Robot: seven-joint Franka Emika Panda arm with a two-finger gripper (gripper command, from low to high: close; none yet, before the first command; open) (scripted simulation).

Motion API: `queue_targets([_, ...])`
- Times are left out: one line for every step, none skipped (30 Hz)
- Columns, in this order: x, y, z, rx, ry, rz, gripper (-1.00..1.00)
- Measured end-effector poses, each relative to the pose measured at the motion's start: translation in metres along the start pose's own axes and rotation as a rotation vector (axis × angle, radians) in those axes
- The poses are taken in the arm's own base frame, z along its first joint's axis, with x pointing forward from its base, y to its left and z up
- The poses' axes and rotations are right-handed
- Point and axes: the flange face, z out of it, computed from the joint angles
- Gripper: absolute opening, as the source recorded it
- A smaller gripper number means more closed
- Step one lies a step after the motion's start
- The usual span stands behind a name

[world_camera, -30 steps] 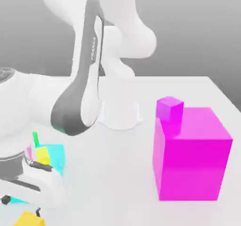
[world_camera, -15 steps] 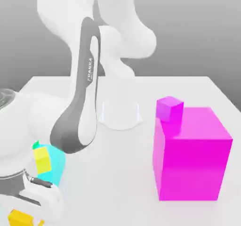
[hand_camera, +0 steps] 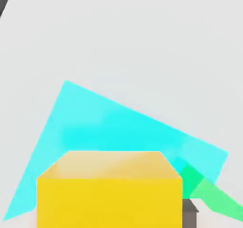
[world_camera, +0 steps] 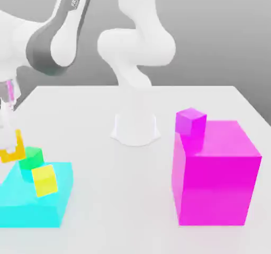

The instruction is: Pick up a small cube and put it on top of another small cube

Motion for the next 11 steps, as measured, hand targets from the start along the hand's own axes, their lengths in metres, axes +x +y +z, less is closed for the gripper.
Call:
queue_targets([0.006,0.011,-0.003,0.000,0.000,0.054,-1.00])
queue_targets([0.012,0.023,-0.007,0.001,-0.001,0.109,-1.00])
queue_targets([0.014,0.028,-0.002,0.001,-0.001,0.138,-1.00])
queue_targets([0.016,0.030,0.007,0.001,-0.002,0.152,-1.00])
queue_targets([0.016,0.031,0.018,0.001,-0.002,0.160,-1.00])
queue_targets([0.017,0.032,0.031,0.001,-0.002,0.163,-1.00])
queue_targets([0.017,0.033,0.043,0.001,-0.001,0.165,-1.00])
queue_targets([0.017,0.034,0.052,0.001,0.000,0.167,1.00])
queue_targets([0.017,0.034,0.052,0.001,0.000,0.167,1.00])
queue_targets([0.017,0.034,0.052,0.001,0.000,0.167,1.00])
queue_targets([0.017,0.034,0.052,0.001,0.000,0.167,1.00])
